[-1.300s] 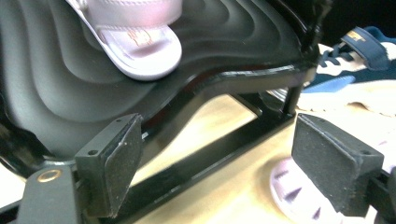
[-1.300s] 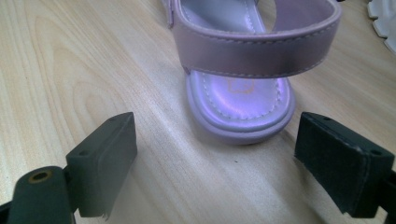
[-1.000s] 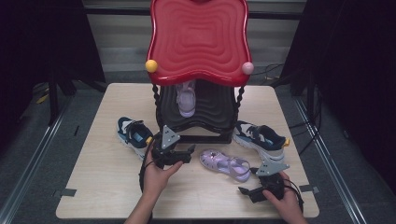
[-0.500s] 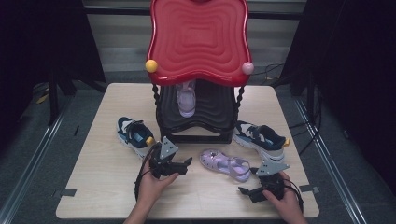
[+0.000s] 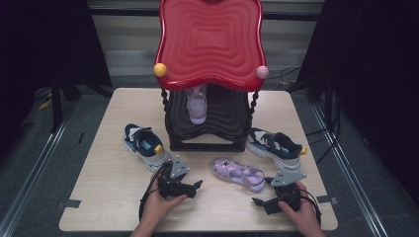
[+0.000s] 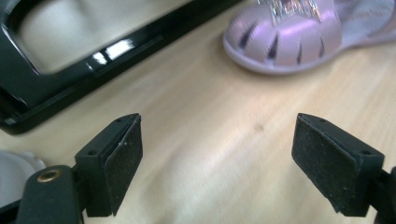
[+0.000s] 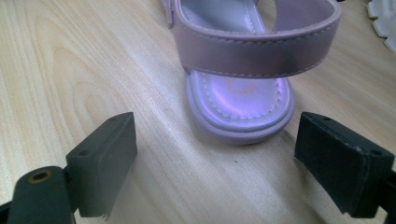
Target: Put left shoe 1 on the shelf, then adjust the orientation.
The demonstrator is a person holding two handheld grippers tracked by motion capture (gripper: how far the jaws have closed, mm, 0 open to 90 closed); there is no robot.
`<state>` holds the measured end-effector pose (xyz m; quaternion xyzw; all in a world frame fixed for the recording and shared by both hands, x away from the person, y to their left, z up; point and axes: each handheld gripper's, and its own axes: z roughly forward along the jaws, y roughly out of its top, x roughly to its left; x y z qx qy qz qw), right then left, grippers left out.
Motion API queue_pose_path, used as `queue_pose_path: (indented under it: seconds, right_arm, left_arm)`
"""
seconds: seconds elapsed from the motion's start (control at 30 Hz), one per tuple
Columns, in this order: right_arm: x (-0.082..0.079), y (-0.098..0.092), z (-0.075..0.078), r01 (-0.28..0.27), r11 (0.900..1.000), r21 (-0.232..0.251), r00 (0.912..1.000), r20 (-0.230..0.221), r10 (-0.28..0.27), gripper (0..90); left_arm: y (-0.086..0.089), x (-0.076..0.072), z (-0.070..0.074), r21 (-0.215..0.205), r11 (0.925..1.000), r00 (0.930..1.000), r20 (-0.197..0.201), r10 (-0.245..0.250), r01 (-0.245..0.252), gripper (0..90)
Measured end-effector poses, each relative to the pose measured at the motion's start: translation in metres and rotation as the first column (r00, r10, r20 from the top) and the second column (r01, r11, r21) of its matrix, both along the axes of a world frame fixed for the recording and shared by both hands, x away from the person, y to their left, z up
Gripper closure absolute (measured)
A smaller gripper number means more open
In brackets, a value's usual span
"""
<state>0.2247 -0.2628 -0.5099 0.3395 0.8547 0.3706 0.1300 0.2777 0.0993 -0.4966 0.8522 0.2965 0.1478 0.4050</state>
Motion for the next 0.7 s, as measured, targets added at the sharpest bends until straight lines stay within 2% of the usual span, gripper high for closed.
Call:
queue_pose_path:
  seconds: [0.17, 0.23, 0.27, 0.4, 0.7]
  right_arm:
    - [0.000, 0.000, 0.000, 0.000, 1.000, 0.000, 1.0000, 0.000, 0.000, 12.6]
    - [0.000, 0.000, 0.000, -0.002, 1.000, 0.001, 1.0000, 0.001, 0.002, 12.6]
    - [0.000, 0.000, 0.000, -0.002, 1.000, 0.001, 1.0000, 0.002, 0.002, 12.7]
    - [0.000, 0.000, 0.000, -0.002, 1.000, 0.000, 1.0000, 0.002, 0.002, 12.6]
    - [0.000, 0.000, 0.000, -0.001, 1.000, 0.000, 1.0000, 0.000, 0.001, 12.7]
  left_arm:
    - [0.004, -0.003, -0.005, 0.010, 0.9999, 0.9998, -0.017, -0.006, 0.006, 16.3]
    - [0.004, -0.003, -0.006, 0.016, 0.9997, 0.9995, -0.025, -0.020, 0.020, 16.3]
    - [0.004, -0.005, -0.008, 0.033, 0.9988, 0.9988, -0.032, -0.036, 0.037, 16.3]
    - [0.004, -0.005, -0.011, 0.044, 0.9979, 0.9976, -0.052, -0.045, 0.047, 16.3]
    - [0.007, -0.004, -0.011, 0.043, 0.9977, 0.9955, -0.082, -0.049, 0.052, 15.0]
